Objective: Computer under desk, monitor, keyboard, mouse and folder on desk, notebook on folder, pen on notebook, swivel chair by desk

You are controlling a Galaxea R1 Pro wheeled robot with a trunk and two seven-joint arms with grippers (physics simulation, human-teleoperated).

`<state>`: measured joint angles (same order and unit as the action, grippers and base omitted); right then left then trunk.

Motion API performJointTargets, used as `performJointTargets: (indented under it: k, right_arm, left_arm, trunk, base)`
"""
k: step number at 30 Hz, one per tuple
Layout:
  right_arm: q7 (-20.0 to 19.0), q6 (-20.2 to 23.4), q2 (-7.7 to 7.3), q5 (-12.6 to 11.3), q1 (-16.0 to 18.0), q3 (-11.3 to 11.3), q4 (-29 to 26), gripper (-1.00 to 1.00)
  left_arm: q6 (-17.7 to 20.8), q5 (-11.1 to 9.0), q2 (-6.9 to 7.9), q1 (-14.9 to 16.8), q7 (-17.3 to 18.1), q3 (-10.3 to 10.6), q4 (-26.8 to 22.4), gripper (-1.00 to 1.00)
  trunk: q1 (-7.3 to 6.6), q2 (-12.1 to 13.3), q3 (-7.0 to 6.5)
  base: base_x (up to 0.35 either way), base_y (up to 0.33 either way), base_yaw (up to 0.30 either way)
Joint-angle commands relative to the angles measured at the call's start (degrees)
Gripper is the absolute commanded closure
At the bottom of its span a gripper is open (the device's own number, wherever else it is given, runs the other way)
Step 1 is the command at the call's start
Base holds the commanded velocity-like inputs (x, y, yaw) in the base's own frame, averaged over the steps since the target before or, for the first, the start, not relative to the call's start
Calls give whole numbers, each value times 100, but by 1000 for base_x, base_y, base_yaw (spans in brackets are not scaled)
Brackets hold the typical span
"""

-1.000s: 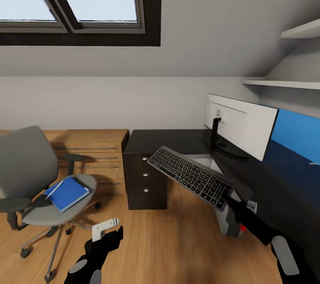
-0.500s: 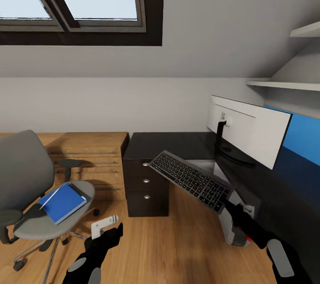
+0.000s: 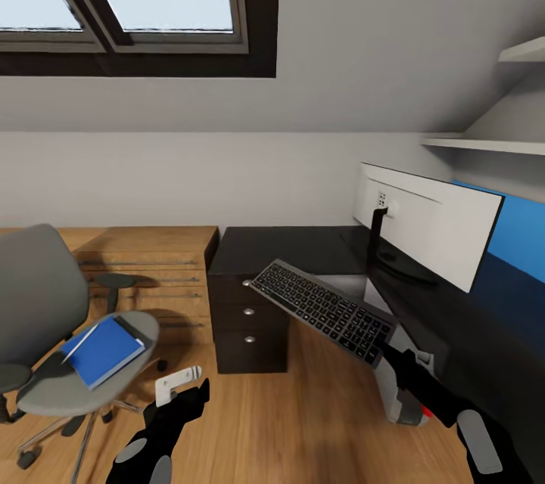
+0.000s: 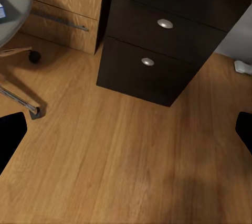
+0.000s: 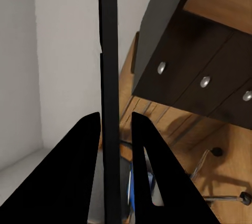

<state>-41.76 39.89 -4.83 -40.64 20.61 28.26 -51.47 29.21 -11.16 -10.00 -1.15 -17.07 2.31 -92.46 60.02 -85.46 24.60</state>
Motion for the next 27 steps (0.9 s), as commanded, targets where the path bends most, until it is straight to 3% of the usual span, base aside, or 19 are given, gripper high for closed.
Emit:
performJointTargets:
  k: [1,8,19,27]
  right_arm:
    - [-43,66,0,-24,5,12,4,100]
    - [-293,238,-8,-22,5,21,5,100]
    - [-307,238,-9,-21,5,22,5,100]
    - [-307,238,-9,-24,5,22,5,100]
  left_arm:
    - [15,-61,0,1,-51,6,-9,-100]
    - [15,-60,0,1,-51,7,-9,-100]
    - [15,-60,0,1,-51,7,-9,-100]
    - [15,-54,0,1,-51,7,-9,-100]
  trunk:
    - [3,-3,5]
    - [3,-3,5]
    - [3,-3,5]
    - [3,-3,5]
  base:
    - [271,0,0]
    - [290,22,0]
    - [295,157,0]
    - [317,30,0]
